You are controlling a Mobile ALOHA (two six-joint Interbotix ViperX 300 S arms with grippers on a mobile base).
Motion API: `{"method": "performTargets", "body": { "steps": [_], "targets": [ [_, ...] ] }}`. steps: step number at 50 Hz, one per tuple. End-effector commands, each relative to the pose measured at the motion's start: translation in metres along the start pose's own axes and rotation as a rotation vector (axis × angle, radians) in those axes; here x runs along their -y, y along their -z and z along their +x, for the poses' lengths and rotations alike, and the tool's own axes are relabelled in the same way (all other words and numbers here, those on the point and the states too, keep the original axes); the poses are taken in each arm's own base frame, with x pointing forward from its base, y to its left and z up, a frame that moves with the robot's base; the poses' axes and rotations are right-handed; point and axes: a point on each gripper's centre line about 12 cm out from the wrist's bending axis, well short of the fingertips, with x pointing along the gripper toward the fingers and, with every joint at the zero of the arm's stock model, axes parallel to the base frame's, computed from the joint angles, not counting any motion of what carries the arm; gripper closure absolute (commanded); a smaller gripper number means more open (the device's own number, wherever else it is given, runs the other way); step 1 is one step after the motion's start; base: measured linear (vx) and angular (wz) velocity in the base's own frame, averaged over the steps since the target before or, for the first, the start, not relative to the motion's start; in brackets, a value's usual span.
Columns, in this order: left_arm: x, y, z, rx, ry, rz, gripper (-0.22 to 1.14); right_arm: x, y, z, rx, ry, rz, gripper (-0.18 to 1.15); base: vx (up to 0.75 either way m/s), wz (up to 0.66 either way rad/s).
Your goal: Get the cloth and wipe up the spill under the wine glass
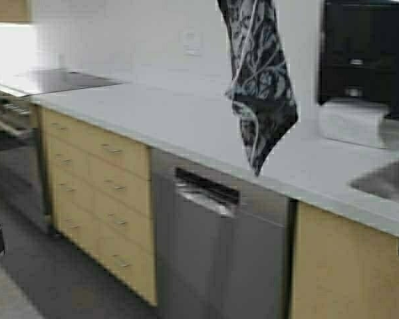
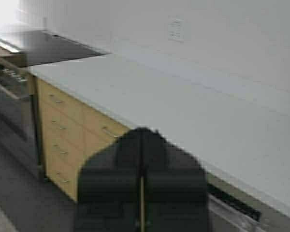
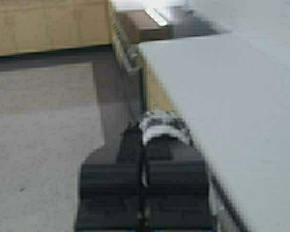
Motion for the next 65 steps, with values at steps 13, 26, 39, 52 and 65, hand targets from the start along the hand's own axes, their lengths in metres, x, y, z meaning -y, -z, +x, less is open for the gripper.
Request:
{"method": "performTargets", "body": {
  "steps": [13, 26, 39, 52, 65],
  "targets": [
    [0.001, -0.006, 0.003, 0.011, 0.001, -0.004, 0.89, 0.006, 0.010, 0.008, -0.019, 0.013, 0.003, 0.90, -0.06, 0.51],
    [0.000, 0.002, 0.009, -0.029, -0.003, -0.004, 0.89, 0.010, 0.017, 0.005, -0.038, 0.025, -0.049, 0.90, -0.06, 0.58],
    [-0.001, 0.011, 0.010, -0.061, -0.005, -0.006, 0.89, 0.011, 0.028, 0.011, -0.056, 0.023, -0.069, 0.90, -0.04, 0.48],
    [-0.001, 0.010, 0.010, -0.059, -0.006, -0.009, 0.89, 0.011, 0.031, 0.011, -0.057, 0.022, -0.069, 0.90, -0.03, 0.43],
    [-0.001, 0.010, 0.010, -0.059, -0.007, -0.021, 0.89, 0.011, 0.028, 0.008, -0.047, 0.023, -0.069, 0.90, -0.02, 0.50]
  ]
}}
